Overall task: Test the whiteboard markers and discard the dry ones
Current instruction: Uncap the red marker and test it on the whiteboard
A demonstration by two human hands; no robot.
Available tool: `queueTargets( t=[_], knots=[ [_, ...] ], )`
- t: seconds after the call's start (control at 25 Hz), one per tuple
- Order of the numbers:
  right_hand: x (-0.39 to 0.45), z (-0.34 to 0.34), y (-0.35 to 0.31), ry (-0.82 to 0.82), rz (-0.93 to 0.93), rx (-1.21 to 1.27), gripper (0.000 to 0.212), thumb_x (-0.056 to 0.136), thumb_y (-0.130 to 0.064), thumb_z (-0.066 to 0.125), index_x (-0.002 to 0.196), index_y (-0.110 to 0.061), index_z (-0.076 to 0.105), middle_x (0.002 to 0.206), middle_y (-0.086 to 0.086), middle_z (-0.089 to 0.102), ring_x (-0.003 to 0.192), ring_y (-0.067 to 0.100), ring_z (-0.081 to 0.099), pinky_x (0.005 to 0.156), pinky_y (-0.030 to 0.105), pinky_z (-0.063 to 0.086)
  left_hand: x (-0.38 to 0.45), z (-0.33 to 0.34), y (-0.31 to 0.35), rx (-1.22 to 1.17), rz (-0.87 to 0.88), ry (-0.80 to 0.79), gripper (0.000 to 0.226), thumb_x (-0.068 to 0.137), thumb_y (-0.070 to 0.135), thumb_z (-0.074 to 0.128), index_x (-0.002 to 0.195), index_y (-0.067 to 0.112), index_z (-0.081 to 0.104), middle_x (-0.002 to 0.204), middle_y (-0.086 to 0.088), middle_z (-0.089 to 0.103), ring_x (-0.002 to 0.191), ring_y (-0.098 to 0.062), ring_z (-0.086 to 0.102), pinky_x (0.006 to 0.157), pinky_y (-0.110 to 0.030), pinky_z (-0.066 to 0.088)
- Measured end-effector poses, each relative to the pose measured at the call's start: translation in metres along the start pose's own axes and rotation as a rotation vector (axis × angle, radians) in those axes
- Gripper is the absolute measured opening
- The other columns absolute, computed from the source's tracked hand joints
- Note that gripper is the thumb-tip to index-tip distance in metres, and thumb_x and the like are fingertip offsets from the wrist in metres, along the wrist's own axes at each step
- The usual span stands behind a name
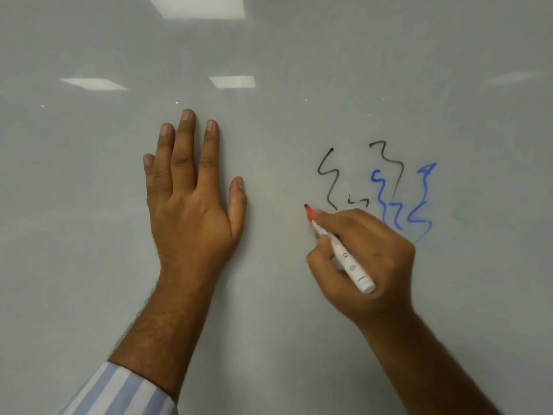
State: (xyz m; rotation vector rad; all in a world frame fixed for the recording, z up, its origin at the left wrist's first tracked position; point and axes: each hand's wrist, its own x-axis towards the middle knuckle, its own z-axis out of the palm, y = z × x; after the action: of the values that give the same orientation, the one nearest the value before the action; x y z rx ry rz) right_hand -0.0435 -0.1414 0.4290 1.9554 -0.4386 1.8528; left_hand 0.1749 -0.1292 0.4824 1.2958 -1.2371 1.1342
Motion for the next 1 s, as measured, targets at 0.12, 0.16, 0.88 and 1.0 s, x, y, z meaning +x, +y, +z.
queueTargets(
  t=[0.12, 0.16, 0.88, 1.0],
  knots=[
    [-0.02, -0.005, -0.006, -0.065, -0.003, -0.053, 0.025, 0.088, -0.007, 0.062, 0.102, 0.001, 0.081, 0.075, 0.008, 0.067, 0.058, 0.026, 0.059, 0.055, 0.036, 0.054, -0.004, 0.0, 0.0, 0.006, -0.01, 0.007, 0.068, 0.108, 0.045, 0.04, 0.168, 0.018, 0.021, 0.176, -0.01, 0.015, 0.163, -0.031, 0.01, 0.132, -0.052, 0.01],
    [-0.029, -0.008, -0.008, -0.079, 0.018, -0.052, 0.024, 0.086, -0.007, 0.062, 0.099, 0.001, 0.081, 0.072, 0.007, 0.066, 0.056, 0.025, 0.057, 0.052, 0.036, 0.052, -0.006, 0.0, 0.0, 0.0, -0.001, 0.007, 0.068, 0.108, 0.045, 0.04, 0.168, 0.018, 0.021, 0.176, -0.01, 0.015, 0.163, -0.032, 0.01, 0.132, -0.052, 0.01],
    [-0.102, -0.05, -0.028, -0.06, 0.571, 0.148, 0.018, 0.086, -0.018, 0.064, 0.09, -0.016, 0.081, 0.081, -0.012, 0.074, 0.069, 0.012, 0.072, 0.062, 0.025, 0.054, -0.042, 0.003, 0.003, -0.043, 0.023, 0.017, 0.069, 0.108, 0.04, 0.042, 0.165, 0.006, 0.024, 0.173, -0.018, 0.019, 0.161, -0.038, 0.014, 0.133, -0.048, 0.008],
    [-0.086, -0.027, -0.043, -0.182, 0.333, 0.13, 0.029, 0.094, -0.013, 0.065, 0.119, -0.008, 0.079, 0.1, -0.001, 0.075, 0.082, 0.016, 0.072, 0.072, 0.031, 0.059, -0.045, 0.003, 0.003, -0.036, 0.026, 0.01, 0.069, 0.108, 0.039, 0.044, 0.165, 0.006, 0.024, 0.173, -0.018, 0.019, 0.161, -0.038, 0.015, 0.133, -0.049, 0.009]
  ],
)
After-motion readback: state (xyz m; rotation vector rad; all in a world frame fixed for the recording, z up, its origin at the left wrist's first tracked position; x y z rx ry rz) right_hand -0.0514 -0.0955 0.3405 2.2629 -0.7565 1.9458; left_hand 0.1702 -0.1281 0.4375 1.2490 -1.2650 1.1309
